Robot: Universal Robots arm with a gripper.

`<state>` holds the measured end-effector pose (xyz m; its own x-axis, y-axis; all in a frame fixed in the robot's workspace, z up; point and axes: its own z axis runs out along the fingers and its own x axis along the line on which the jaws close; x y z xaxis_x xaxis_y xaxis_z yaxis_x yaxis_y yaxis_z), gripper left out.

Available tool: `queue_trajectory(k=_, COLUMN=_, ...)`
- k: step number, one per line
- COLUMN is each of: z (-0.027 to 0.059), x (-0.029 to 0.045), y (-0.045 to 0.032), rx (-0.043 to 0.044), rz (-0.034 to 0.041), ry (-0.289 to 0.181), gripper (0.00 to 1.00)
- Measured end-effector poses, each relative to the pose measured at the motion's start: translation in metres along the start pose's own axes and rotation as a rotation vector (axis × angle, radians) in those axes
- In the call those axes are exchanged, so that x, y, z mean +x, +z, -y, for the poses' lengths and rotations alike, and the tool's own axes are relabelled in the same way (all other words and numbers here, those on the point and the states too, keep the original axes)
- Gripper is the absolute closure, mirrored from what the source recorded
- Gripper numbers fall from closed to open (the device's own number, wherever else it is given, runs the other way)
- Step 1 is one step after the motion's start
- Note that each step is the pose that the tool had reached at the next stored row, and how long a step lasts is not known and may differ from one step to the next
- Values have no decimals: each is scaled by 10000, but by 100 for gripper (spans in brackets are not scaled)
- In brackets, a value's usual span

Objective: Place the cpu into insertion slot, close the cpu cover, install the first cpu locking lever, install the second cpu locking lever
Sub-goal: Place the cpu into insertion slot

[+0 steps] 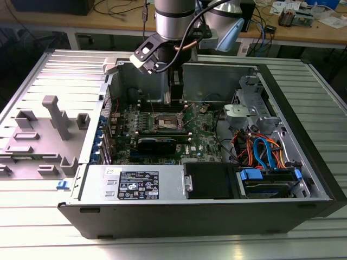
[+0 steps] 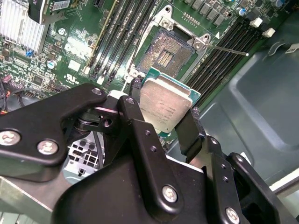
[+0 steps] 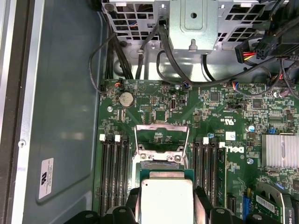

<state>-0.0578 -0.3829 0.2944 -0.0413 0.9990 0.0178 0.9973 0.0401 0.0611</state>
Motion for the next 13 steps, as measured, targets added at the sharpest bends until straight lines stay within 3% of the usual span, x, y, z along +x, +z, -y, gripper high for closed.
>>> queue_trajectory(k=5, z=13, x=2, y=34, rx=-1, rz=2, ry=32, gripper=45)
queue_trajectory(k=10, z=53, x=0, y=175, rx=-1, rz=2, ry=31, gripper=45)
queue_trajectory(k=13, z=58, x=0, y=216, rx=-1, rz=2, ry=28, gripper=45)
